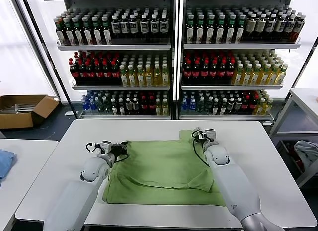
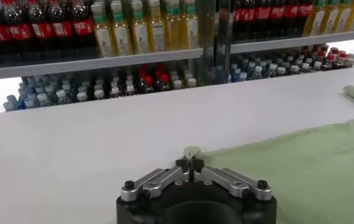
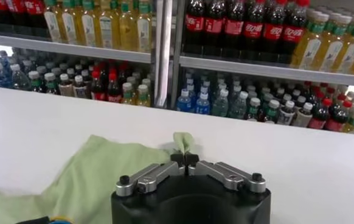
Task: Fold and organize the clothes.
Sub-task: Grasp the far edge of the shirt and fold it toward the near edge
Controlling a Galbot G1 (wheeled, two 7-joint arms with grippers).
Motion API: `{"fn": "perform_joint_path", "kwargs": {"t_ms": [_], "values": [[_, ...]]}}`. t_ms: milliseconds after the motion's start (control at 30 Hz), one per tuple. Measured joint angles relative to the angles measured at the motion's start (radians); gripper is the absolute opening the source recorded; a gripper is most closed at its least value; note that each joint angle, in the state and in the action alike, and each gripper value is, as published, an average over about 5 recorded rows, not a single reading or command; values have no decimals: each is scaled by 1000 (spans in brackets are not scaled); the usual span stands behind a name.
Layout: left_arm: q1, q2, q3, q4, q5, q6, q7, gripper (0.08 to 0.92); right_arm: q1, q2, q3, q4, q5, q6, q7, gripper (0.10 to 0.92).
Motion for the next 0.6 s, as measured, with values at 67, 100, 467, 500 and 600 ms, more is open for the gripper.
{"fn": "perform_joint_path", "kwargs": {"t_ms": [67,100,467,500,600], "values": [[8,0,-6,-13,3,-11,-2,88,-12,-3,8,33,3,-2,0,108],[12,1,-10,-21,3,-18,-2,88,-19,-5,12,51,5,-4,1,108],[81,30,-63,-156,6,-78,-2,87,-110,-31,55,300,27,-10,19,108],[89,33,-68,-170,6,-82,-1,87,-121,-34,59,322,28,-11,22,108],[117,44,-83,-211,6,-88,2,87,-157,-43,71,388,29,-11,30,108]]}}
